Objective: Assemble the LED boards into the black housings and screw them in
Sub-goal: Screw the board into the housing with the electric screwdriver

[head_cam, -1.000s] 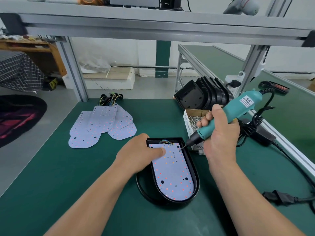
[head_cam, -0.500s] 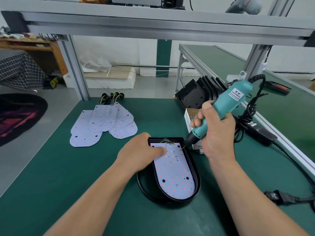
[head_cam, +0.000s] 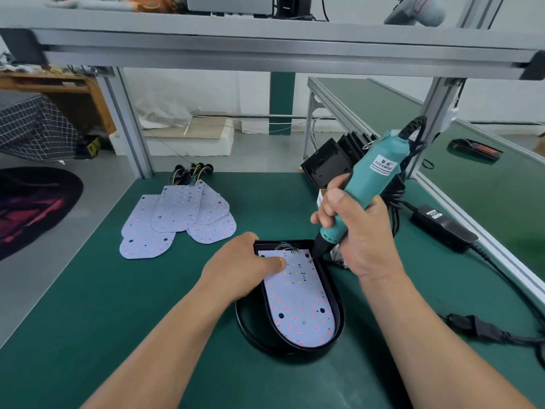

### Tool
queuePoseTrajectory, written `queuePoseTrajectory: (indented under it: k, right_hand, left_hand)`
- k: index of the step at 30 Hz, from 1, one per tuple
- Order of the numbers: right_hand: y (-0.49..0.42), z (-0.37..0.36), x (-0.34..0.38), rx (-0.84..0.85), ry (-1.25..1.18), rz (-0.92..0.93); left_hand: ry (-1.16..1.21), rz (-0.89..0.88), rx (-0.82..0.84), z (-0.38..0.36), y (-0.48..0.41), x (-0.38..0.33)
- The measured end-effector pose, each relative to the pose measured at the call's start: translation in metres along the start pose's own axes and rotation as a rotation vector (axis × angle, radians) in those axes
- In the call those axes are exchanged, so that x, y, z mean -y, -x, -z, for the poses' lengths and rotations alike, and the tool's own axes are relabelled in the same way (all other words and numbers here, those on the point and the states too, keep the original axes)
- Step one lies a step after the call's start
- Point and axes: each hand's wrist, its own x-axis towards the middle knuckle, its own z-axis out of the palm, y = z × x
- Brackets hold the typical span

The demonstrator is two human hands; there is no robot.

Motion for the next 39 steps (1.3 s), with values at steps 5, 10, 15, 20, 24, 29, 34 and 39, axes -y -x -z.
queuePoseTrajectory:
  k: [5, 10, 15, 20, 24, 29, 34, 39]
  right_hand:
    - [0.004, 0.002, 0.005, -0.066, -0.06, 0.026]
    - [0.008, -0.004, 0.01, -0.033, 0.012, 0.087]
    - [0.011, -0.004, 0.02, 0.042, 0.008, 0.064]
    - [0.013, -0.003, 0.028, 0.085, 0.023, 0.065]
    - [0.014, -0.016, 0.024, 0.019, 0.098, 0.128]
    - [0.008, -0.014, 0.027, -0.135, -0.219, 0.119]
    - [0.008, 0.003, 0.016, -0.388, -0.437, -0.047]
    - [0.006, 0.018, 0.011, -0.531, -0.54, -0.072]
  left_hand:
    - [-0.006, -0.01, 0.002, 0.001, 0.0, 0.002]
    - [0.008, -0.022, 0.007, 0.002, 0.004, 0.002]
    - [-0.01, -0.027, 0.02, 0.003, 0.005, 0.002]
    - [-0.032, -0.031, 0.029, 0.005, 0.005, -0.001]
    - [-0.08, -0.018, 0.012, 0.004, 0.007, -0.003]
    - [-0.101, -0.011, 0.005, 0.005, 0.01, -0.003]
    - [0.077, -0.042, -0.048, 0.009, 0.009, -0.003]
    - [0.938, 0.221, -0.086, 0.033, 0.0, 0.007]
